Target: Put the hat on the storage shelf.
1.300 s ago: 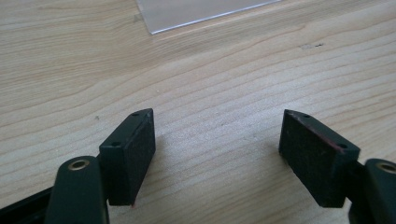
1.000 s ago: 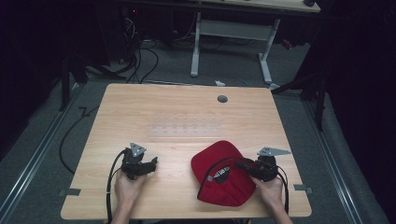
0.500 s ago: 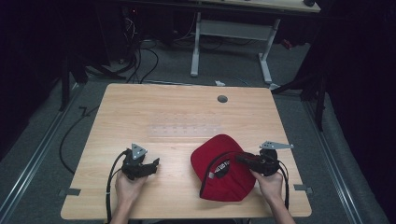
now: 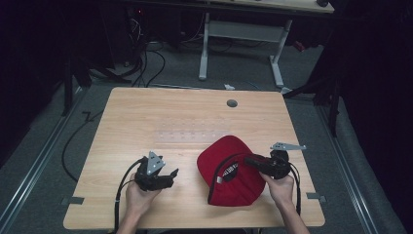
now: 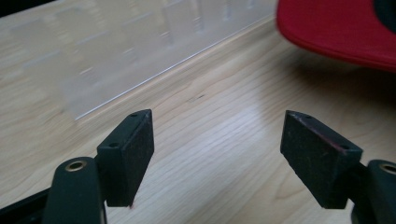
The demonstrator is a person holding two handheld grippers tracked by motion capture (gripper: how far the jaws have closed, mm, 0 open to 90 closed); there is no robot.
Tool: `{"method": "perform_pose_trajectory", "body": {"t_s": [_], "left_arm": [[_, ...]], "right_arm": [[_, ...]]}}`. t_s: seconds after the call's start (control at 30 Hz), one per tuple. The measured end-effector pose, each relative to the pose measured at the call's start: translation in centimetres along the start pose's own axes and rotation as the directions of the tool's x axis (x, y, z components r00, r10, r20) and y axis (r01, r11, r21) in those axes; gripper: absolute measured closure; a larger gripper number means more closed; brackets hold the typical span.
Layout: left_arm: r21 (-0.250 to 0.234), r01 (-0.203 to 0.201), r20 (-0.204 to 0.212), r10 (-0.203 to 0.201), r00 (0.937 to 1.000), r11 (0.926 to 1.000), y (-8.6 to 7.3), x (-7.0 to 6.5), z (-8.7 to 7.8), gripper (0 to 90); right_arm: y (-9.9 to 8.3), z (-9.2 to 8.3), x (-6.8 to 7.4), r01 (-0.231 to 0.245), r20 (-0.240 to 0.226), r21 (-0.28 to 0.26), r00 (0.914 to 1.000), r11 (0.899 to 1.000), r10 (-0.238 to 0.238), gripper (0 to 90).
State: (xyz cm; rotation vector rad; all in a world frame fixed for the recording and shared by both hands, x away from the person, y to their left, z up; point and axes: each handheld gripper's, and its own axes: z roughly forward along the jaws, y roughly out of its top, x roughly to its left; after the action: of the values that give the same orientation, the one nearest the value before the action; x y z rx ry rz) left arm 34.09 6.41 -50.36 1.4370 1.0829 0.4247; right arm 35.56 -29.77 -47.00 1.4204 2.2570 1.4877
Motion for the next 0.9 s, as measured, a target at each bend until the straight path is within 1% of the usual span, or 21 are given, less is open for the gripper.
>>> {"method": "perform_pose_trajectory", "body": {"t_s": [0.03,0.13,0.17,0.23,0.3,0.4,0.53,0.57,0.63,0.73,0.9], "left_arm": [[0.001,-0.013,0.009,0.013,0.9999,0.9999,0.0,-0.3,0.0,25.6],[-0.002,-0.027,0.031,0.027,0.9992,0.9996,0.0,-1.1,-0.1,25.2],[-0.004,-0.022,0.039,0.022,0.9990,0.9997,0.0,-1.3,-0.1,25.1],[0.005,-0.023,0.054,0.023,0.9983,0.9997,0.0,-1.7,0.0,24.4],[0.014,-0.032,0.065,0.031,0.9974,0.9994,-0.1,-1.9,0.0,23.5],[0.024,-0.048,0.073,0.046,0.9962,0.9985,-0.4,-2.3,0.2,22.5],[0.026,-0.055,0.087,0.052,0.9948,0.9982,-0.5,-2.8,0.3,21.7],[0.031,-0.059,0.093,0.056,0.9941,0.9978,-0.5,-2.9,0.3,21.5],[0.036,-0.080,0.100,0.077,0.9920,0.9961,-0.5,-3.3,0.4,20.6],[0.039,-0.096,0.109,0.091,0.9899,0.9946,-0.5,-3.8,0.8,19.6],[0.044,-0.115,0.126,0.109,0.9861,0.9924,-0.5,-4.4,1.1,17.4]], "right_arm": [[0.1,0.0,0.0,0.000,-0.002,-0.001,1.0000,1.000,0.000,82.5],[0.4,0.0,0.1,-0.013,-0.011,0.003,0.9998,1.000,0.013,82.5],[0.5,0.1,0.1,-0.013,-0.014,0.001,0.9998,1.000,0.013,82.5],[0.8,0.2,0.2,-0.013,-0.014,0.007,0.9998,1.000,0.013,82.5],[1.1,0.3,0.3,-0.011,-0.019,0.010,0.9998,1.000,0.011,82.5],[1.5,0.4,0.5,-0.018,-0.034,0.013,0.9993,1.000,0.019,82.5],[2.1,0.8,0.8,-0.019,-0.038,0.029,0.9991,0.999,0.021,82.5],[2.2,0.9,0.9,-0.021,-0.039,0.034,0.9990,0.999,0.022,82.5],[2.4,1.1,1.1,-0.018,-0.043,0.038,0.9989,0.999,0.019,82.5],[2.7,1.3,1.3,-0.019,-0.057,0.044,0.9981,0.999,0.021,82.5],[3.3,1.7,1.8,-0.021,-0.068,0.062,0.9974,0.998,0.025,82.5]]}}
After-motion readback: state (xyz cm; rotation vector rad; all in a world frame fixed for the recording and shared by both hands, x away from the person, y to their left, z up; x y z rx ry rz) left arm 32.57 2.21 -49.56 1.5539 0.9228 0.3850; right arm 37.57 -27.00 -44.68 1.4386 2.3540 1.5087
